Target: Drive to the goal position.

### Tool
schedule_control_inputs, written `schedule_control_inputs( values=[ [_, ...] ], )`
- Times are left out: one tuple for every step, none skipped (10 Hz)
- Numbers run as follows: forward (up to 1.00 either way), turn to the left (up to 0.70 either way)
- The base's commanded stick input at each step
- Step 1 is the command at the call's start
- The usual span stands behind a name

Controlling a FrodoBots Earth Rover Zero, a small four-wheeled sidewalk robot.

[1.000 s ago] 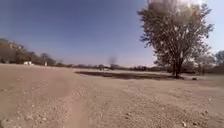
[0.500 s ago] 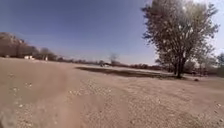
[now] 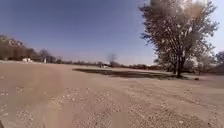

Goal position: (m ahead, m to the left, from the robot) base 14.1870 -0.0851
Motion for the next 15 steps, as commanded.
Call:
schedule_control_inputs(
  values=[
    [0.50, 0.00],
    [0.50, 0.00],
    [0.50, 0.00],
    [0.50, 0.00],
    [0.50, 0.00],
    [0.50, 0.00],
    [0.50, 0.00],
    [0.50, 0.00],
    [0.50, 0.00],
    [0.50, 0.00],
    [0.50, 0.00],
    [0.50, 0.00],
    [0.50, 0.00],
    [0.50, 0.00],
    [0.50, 0.00]
  ],
)
